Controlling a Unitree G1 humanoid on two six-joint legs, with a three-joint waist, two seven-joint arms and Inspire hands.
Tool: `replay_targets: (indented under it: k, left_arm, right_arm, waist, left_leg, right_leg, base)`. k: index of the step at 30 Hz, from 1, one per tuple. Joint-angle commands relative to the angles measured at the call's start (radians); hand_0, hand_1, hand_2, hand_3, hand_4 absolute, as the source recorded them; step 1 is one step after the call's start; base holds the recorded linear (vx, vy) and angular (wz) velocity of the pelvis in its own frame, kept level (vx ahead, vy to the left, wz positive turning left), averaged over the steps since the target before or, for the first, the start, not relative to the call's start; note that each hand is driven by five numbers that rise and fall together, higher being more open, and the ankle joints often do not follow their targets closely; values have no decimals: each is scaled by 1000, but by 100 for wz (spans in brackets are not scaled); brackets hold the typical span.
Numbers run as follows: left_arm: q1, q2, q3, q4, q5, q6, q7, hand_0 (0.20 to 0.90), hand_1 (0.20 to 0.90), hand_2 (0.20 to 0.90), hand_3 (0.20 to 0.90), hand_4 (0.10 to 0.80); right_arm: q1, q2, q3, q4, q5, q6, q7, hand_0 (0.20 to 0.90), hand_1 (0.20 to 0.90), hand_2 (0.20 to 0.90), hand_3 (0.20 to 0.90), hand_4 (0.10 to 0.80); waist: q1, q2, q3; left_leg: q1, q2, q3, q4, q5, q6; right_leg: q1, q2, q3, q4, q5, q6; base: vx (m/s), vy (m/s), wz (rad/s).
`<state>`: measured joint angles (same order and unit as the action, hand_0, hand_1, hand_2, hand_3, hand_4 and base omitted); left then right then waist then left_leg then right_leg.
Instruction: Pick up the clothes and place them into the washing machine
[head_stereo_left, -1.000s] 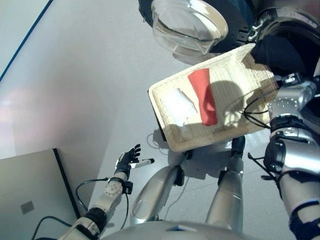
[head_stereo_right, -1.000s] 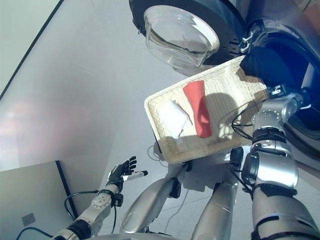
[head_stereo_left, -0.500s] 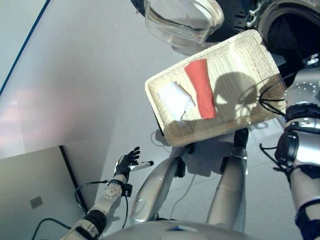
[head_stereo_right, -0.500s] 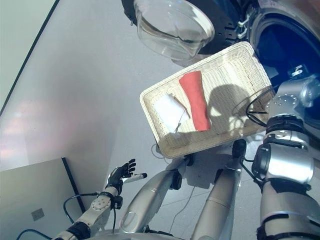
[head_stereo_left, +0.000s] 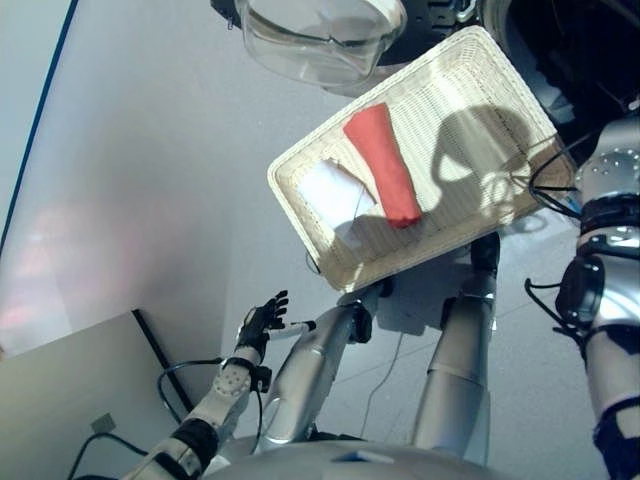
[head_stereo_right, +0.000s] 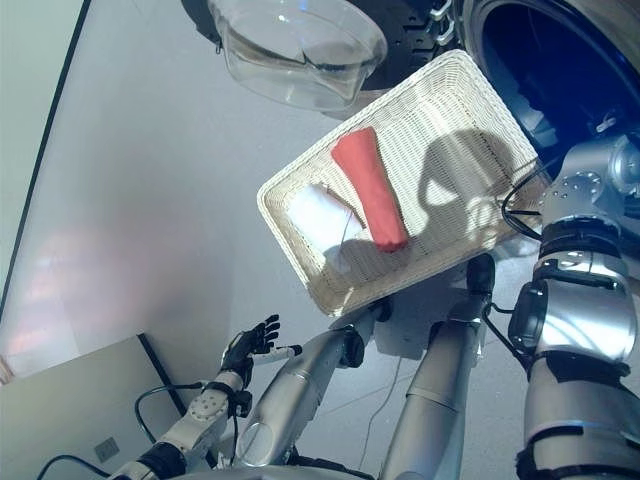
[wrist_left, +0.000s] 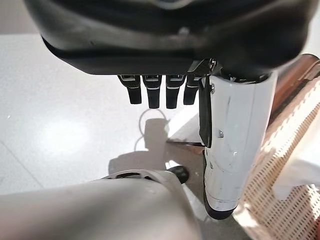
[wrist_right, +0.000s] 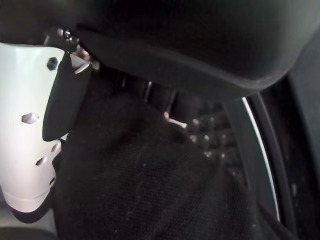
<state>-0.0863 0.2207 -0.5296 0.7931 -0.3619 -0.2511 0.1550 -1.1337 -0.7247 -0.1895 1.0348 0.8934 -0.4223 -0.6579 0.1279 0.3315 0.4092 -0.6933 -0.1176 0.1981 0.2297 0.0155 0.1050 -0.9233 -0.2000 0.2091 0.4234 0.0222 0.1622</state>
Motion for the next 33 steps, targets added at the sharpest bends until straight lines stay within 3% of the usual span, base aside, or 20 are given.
replay_targets:
  k: [1,7,8,9,17,33]
  left_arm:
    - [56,48,32,-4,8,-23,32,900,900,900,900,800]
    - [62,76,42,-16,11,-34,29,900,900,900,900,800]
    - [61,78,39,-18,10,-34,27,900,900,900,900,800]
    - [61,82,35,-21,10,-35,23,900,900,900,900,800]
    - [51,71,35,1,-20,-26,-6,900,900,900,900,800]
    - [58,69,43,43,-26,-22,-7,900,900,900,900,800]
  right_arm:
    - [-23,-188,80,-149,-78,-91,-5,200,200,200,200,300]
    - [-131,-285,169,-144,-90,-94,18,216,216,216,216,312]
    - [-161,-305,197,-113,-85,-89,26,678,678,678,678,641]
    - [-191,-324,223,-77,-68,-87,45,900,900,900,900,800]
    - [-221,-294,270,-2,76,-58,217,900,900,900,900,800]
    - [-198,-250,247,69,107,-41,238,900,900,900,900,800]
  waist:
    - [-17,70,-54]
    - [-11,61,-77]
    - [-9,62,-81]
    - [-9,60,-86]
    - [-18,50,-97]
    - [-5,54,-103]
  left_leg:
    - [-79,48,-107,112,-52,-107]
    - [-57,59,-116,60,-30,-123]
    - [-50,59,-118,48,-24,-126]
    - [-46,59,-117,40,-20,-129]
    - [-17,64,-123,-4,-1,-139]
    - [-12,66,-136,-20,18,-146]
  right_leg:
    - [64,61,-82,37,-66,-72]
    - [81,70,-93,6,-56,-72]
    - [85,70,-97,0,-53,-71]
    - [91,70,-100,-8,-49,-71]
    - [124,79,-109,-60,-26,-71]
    - [151,80,-129,-81,-16,-76]
  base:
    - [31,-37,-7]
    - [40,-55,-6]
    - [27,-44,1]
    - [20,-38,2]
    - [2,-8,1]
    - [-8,-3,2]
